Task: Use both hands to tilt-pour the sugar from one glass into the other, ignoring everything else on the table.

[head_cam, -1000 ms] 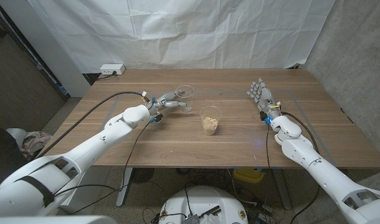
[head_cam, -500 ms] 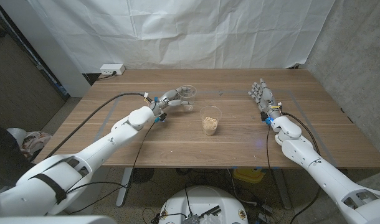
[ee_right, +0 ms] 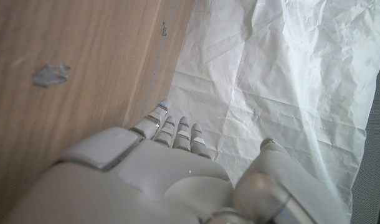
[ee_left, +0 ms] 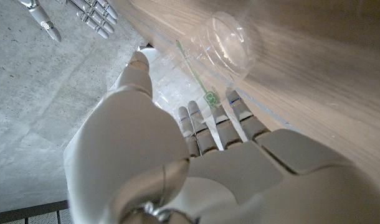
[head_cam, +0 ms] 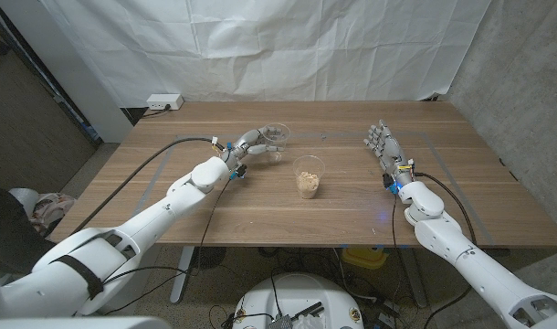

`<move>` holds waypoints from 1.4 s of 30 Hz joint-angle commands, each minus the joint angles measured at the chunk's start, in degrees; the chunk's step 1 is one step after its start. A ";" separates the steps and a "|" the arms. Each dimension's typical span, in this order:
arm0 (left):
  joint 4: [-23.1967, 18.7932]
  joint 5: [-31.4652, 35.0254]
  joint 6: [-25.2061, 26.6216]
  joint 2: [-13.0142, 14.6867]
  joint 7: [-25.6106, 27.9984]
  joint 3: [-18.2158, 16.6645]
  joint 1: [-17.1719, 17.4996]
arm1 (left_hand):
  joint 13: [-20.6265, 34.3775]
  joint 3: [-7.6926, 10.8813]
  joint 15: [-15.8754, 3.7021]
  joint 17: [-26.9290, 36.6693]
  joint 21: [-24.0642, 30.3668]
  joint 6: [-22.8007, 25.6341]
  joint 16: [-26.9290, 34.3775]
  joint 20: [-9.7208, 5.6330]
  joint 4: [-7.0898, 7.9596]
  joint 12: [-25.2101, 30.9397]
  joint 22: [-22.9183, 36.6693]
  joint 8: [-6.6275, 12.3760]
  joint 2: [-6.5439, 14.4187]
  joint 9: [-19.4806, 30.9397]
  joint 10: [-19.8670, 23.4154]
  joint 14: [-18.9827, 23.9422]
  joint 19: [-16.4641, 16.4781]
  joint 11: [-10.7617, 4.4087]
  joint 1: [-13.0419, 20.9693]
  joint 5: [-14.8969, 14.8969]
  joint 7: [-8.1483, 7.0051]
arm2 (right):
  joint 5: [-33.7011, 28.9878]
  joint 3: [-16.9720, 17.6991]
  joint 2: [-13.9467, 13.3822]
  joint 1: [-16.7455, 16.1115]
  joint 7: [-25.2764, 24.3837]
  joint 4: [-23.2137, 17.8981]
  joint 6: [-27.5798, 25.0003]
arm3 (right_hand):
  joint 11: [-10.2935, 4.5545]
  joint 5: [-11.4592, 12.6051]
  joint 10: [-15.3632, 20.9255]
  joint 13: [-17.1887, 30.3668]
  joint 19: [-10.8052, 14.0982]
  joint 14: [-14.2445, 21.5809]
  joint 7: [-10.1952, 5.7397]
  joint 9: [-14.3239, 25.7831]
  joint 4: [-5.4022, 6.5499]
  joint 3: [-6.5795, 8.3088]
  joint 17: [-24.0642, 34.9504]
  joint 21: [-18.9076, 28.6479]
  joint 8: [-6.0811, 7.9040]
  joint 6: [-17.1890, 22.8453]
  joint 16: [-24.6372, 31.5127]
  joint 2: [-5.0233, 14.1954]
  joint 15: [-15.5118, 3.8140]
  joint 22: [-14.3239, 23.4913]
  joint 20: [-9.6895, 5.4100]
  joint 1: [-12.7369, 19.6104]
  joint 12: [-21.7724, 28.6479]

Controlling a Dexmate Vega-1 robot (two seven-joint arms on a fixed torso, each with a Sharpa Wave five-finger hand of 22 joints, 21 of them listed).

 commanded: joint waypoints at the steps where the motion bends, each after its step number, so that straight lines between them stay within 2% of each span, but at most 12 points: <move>1: 3.33 -2.96 -2.94 -1.76 -1.89 -0.65 -0.06 | 0.26 0.26 -5.03 0.27 0.39 0.72 0.50 -0.11 0.43 0.20 0.25 0.61 0.74 0.23 0.65 0.47 0.46 0.13 -0.09 -0.36 -0.24 | -7.84 -1.30 -1.94 -4.71 -4.17 -4.52 4.72 | 0.99 0.18 0.39 0.30 0.25 -0.12 1.48 0.29 -1.38 -0.89 0.21 -0.18 0.21 -0.44 -0.34 -2.60 1.31 0.11 1.15 0.81 0.19; 9: 4.28 -3.71 -3.68 -1.91 -2.63 -0.88 -0.15 | 0.41 0.40 -5.05 0.36 0.45 1.06 0.68 -0.12 0.53 0.10 0.29 0.72 1.40 0.29 1.10 0.74 0.47 0.48 0.06 -0.96 -0.09 | -13.19 -1.16 -1.63 -8.57 -8.68 -6.99 8.78 | 1.25 0.46 0.27 0.39 0.24 0.01 1.76 0.35 -2.24 -1.69 0.27 -0.24 0.21 -0.59 -0.33 -4.39 1.73 0.13 1.65 1.43 0.11; 13: 5.04 -3.98 -4.05 -2.15 -3.17 -0.89 -0.58 | 0.48 0.44 -5.05 0.37 0.51 1.27 0.68 -0.22 0.54 0.05 0.31 0.79 1.62 0.32 1.30 0.71 0.54 0.38 0.15 -1.25 -0.08 | -16.10 -1.08 -3.08 -10.75 -10.37 -9.91 7.73 | 1.22 0.62 0.10 0.43 0.31 -0.03 1.98 0.38 -2.67 -2.14 0.30 -0.24 0.28 -0.53 -0.36 -5.36 1.75 0.13 1.69 1.75 0.03; 17: 6.39 -4.04 -4.53 -2.75 -3.75 -0.69 -1.40 | 0.54 0.49 -5.15 0.39 0.53 1.45 0.72 -0.33 0.56 -0.01 0.32 0.86 1.84 0.35 1.40 0.76 0.54 0.56 0.21 -1.46 -0.10 | -18.65 -0.75 -3.82 -12.43 -12.36 -12.06 7.06 | 1.05 1.22 -0.99 0.55 -0.08 -0.63 2.33 0.48 -4.00 -3.28 0.38 -0.42 -0.17 -2.21 -0.58 -7.71 1.82 0.15 1.61 3.10 -0.30; 19: 7.35 -4.06 -4.93 -3.17 -4.10 -0.53 -1.92 | 0.57 0.50 -5.15 0.38 0.56 1.62 0.72 -0.43 0.55 -0.04 0.33 0.92 1.90 0.36 1.49 0.76 0.56 0.64 0.26 -1.60 -0.15 | -21.07 -0.60 -5.03 -13.46 -13.84 -14.61 4.44 | 1.01 1.40 -1.46 0.58 -0.30 -0.93 2.34 0.51 -4.33 -3.56 0.39 -0.49 -0.25 -2.67 -0.66 -8.20 1.91 0.16 1.58 3.48 -0.43; 24: 9.72 -4.19 -5.92 -4.23 -4.85 -0.19 -3.06 | 0.65 0.50 -5.17 0.39 0.57 1.87 0.72 -0.43 0.58 -0.18 0.34 1.01 2.11 0.40 1.56 0.73 0.50 0.41 0.28 -1.95 -0.01 | -24.30 -0.61 -5.50 -14.96 -16.13 -16.89 3.02 | 0.88 2.21 -3.53 0.71 -0.80 -1.61 2.74 0.65 -5.60 -4.71 0.46 -0.58 -0.53 -4.78 -0.72 -9.65 1.82 0.19 1.37 5.03 -0.84; 27: 10.67 -4.14 -6.28 -4.60 -5.02 -0.02 -3.52 | 0.70 0.48 -5.23 0.37 0.59 1.83 0.70 -0.47 0.55 -0.29 0.35 0.98 2.14 0.41 1.51 0.70 0.48 0.49 0.32 -2.14 -0.05 | -25.11 -0.74 -5.66 -15.31 -16.58 -17.70 2.29 | 0.57 2.78 -4.73 0.78 -0.63 -2.05 2.65 0.73 -6.41 -5.45 0.50 -0.47 -0.64 -6.15 -0.74 -10.12 2.31 0.18 3.09 6.07 -0.92; 29: 11.37 -4.32 -6.63 -4.89 -5.23 -0.01 -3.79 | 0.73 0.46 -5.26 0.37 0.61 1.89 0.71 -0.51 0.55 -0.33 0.36 0.99 2.17 0.42 1.57 0.74 0.48 0.40 0.33 -2.26 -0.09 | -26.98 -0.92 -5.59 -15.73 -17.85 -18.42 1.80 | 0.46 3.44 -5.47 0.84 -0.48 -2.18 2.47 0.79 -7.24 -6.38 0.53 -0.39 -0.55 -7.30 -0.61 -10.34 2.32 0.19 5.94 7.16 -0.77; 31: 11.84 -4.23 -6.79 -5.02 -5.31 0.10 -4.04 | 0.74 0.45 -5.23 0.36 0.61 1.97 0.68 -0.51 0.54 -0.42 0.36 1.02 2.17 0.43 1.46 0.68 0.46 0.31 0.34 -2.33 -0.08 | -29.60 -1.13 -5.69 -16.32 -19.52 -19.62 0.37 | 0.38 3.70 -5.75 0.86 0.08 -2.23 2.44 0.81 -7.53 -6.78 0.54 -0.18 -0.49 -7.64 -0.57 -10.35 2.48 0.19 7.10 7.53 -0.72; 37: 12.77 -4.31 -7.01 -5.30 -5.52 0.23 -4.54 | 0.81 0.45 -5.31 0.32 0.65 2.43 0.65 -0.56 0.46 -0.44 0.38 1.19 2.22 0.45 1.80 0.69 0.45 0.17 0.49 -2.57 -0.26 | -33.45 -2.27 -4.88 -17.00 -22.22 -20.22 0.10 | -0.08 4.19 -6.69 0.89 0.61 -2.05 2.31 0.85 -8.04 -7.56 0.56 -0.06 -0.69 -9.12 -0.42 -10.39 2.55 0.19 6.92 8.21 -0.77; 40: 13.83 -4.35 -7.17 -5.69 -5.80 0.38 -5.08 | 0.86 0.46 -5.28 0.31 0.66 2.61 0.66 -0.52 0.46 -0.50 0.39 1.24 2.35 0.46 1.90 0.71 0.41 0.28 0.53 -2.71 -0.09 | -36.12 -2.84 -4.61 -17.58 -23.77 -21.10 -1.05 | -0.24 4.42 -6.97 0.91 0.64 -2.07 2.20 0.87 -8.30 -7.97 0.56 -0.10 -0.63 -9.46 -0.40 -10.50 2.34 0.19 6.17 8.52 -0.75; 42: 14.58 -4.36 -7.40 -5.97 -6.03 0.50 -5.46 | 0.88 0.49 -5.27 0.31 0.68 2.61 0.65 -0.55 0.47 -0.55 0.39 1.24 2.44 0.47 1.90 0.69 0.43 0.39 0.57 -2.76 -0.08 | -36.49 -3.46 -3.97 -17.56 -24.25 -20.31 0.68 | -0.28 4.57 -7.08 0.91 0.64 -2.08 2.30 0.88 -8.45 -8.27 0.57 -0.12 -0.57 -9.62 -0.39 -10.57 2.28 0.19 5.65 8.67 -0.70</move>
